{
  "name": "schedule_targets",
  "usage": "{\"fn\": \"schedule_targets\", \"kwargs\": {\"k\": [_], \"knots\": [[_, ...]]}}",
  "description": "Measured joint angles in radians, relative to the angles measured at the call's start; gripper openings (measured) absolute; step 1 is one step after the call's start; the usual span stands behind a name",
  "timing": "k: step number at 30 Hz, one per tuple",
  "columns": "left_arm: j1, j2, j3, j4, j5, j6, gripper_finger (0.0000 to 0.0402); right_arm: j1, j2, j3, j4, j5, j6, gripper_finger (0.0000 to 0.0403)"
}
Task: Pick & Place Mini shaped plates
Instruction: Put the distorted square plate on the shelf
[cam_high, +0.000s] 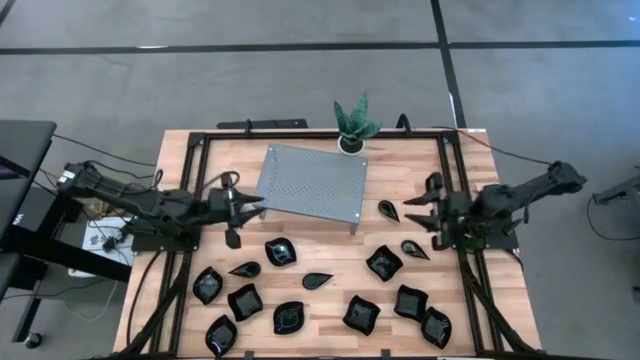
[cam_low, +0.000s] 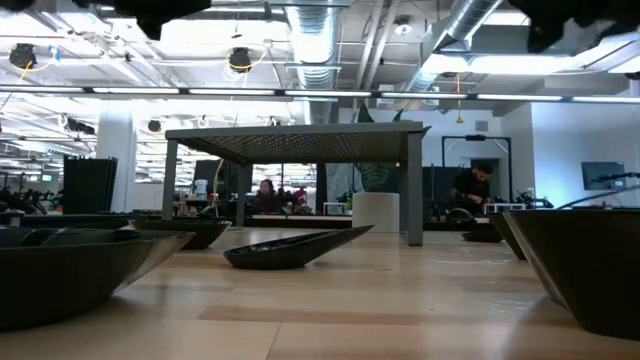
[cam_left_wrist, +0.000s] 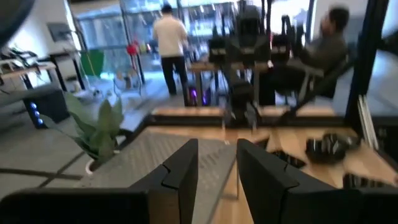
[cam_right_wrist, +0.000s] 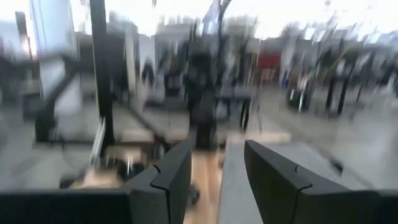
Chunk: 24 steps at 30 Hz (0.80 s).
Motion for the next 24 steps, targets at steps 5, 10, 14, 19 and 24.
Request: {"fn": "schedule_targets", "kwargs": {"k": [5, 10, 14, 19, 24], "knots": [[-0.020, 0.044, 0.019, -0.031, 0.000, 0.000, 0.0113, 0.003, 0.348, 0.211, -0.198, -0.096, 0.038, 0.0144], [-0.022, 0.019, 0.021, -0.032, -0.001, 0.000, 0.0113, 0.045, 0.629, 0.469, -0.572, -0.158, 0.184, 0.0142], [-0.022, 0.006, 0.021, -0.032, -0.001, -0.011, 0.0113, 0.068, 0.816, 0.596, -0.748, -0.178, 0.521, 0.0143], [-0.022, 0.008, 0.021, -0.030, -0.001, -0.099, 0.0113, 0.074, 1.009, 0.675, -0.772, -0.190, 0.860, 0.0143], [-0.021, 0.006, 0.021, -0.027, -0.001, -0.148, 0.0113, 0.055, 1.144, 0.731, -0.772, -0.260, 1.077, 0.0139]]}}
